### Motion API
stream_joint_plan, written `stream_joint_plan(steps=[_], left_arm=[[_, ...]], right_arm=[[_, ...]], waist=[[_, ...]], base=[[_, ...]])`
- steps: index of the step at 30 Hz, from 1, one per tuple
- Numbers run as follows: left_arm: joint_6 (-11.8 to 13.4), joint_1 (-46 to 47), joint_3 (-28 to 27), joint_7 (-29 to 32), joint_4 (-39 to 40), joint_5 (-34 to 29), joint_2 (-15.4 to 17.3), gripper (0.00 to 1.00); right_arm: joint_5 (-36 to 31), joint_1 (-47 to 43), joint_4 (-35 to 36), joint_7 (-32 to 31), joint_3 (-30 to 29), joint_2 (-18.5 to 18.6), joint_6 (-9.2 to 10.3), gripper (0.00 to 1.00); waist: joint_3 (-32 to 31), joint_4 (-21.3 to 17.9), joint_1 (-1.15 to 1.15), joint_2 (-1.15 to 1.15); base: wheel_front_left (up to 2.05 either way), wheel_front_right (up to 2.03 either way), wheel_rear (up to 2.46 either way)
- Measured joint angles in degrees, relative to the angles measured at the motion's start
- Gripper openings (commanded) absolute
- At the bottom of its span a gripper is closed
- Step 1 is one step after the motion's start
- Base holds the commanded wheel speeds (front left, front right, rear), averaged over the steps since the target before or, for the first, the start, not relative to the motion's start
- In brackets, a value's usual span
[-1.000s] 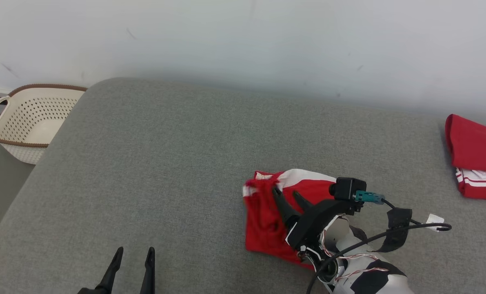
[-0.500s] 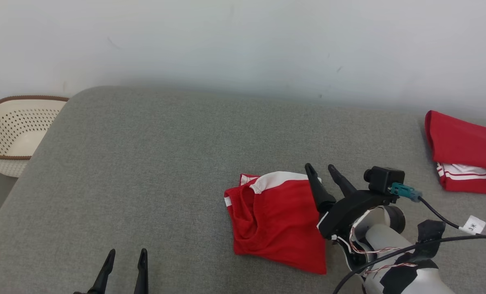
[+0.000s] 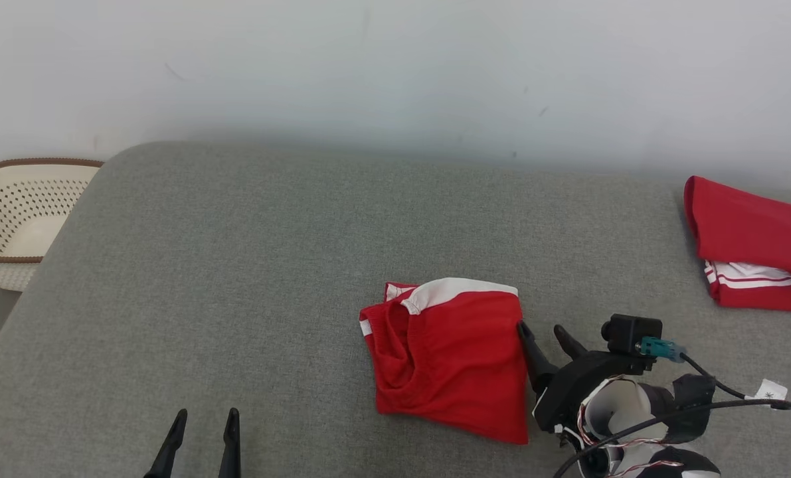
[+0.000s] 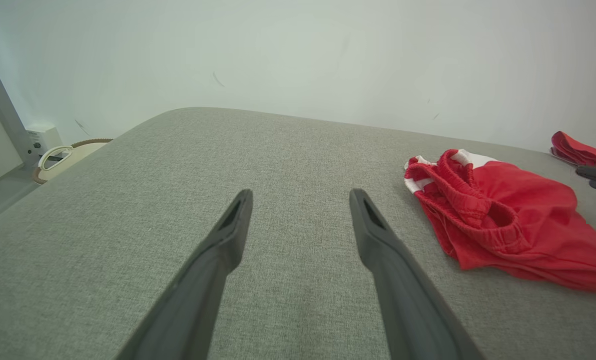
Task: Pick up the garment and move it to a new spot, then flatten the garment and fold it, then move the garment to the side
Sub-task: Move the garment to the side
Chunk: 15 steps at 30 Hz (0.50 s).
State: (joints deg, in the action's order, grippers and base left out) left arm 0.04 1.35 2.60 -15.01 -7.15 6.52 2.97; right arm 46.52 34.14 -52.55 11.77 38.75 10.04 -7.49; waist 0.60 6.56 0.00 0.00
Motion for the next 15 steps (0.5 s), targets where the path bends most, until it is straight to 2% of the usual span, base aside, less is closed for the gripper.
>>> stream_joint_plan(steps=[11,12,13,14,15], left_arm=[[-0.4,0.4,-0.1,0.0,-0.1,0.0,0.0,1.00],[-0.4,0.4,-0.1,0.0,-0.2,0.0,0.0,1.00],[-0.4,0.5,-0.1,0.0,-0.2,0.0,0.0,1.00],[-0.4,0.5,-0.1,0.0,-0.2,0.0,0.0,1.00],[-0.4,0.5,-0.1,0.0,-0.2,0.0,0.0,1.00]], right_arm=[[2.7,-0.8,-2.7,-6.5,1.3,-2.2,0.00,1.00],[3.1,-0.8,-2.8,-7.4,1.6,-2.4,0.01,0.93],[3.3,-0.9,-2.7,-7.9,2.0,-2.6,0.00,0.66],[3.5,-0.9,-2.5,-8.2,2.4,-2.8,0.00,0.00],[3.6,-0.9,-2.3,-8.3,2.8,-2.8,0.00,0.00]], waist=[[1.2,1.0,0.00,0.00],[1.3,1.1,0.00,0.00],[1.3,1.1,0.00,0.00],[1.4,1.2,0.00,0.00],[1.4,1.2,0.00,0.00]], base=[[0.00,0.00,0.00],[0.00,0.00,0.00],[0.00,0.00,0.00],[0.00,0.00,0.00],[0.00,0.00,0.00]])
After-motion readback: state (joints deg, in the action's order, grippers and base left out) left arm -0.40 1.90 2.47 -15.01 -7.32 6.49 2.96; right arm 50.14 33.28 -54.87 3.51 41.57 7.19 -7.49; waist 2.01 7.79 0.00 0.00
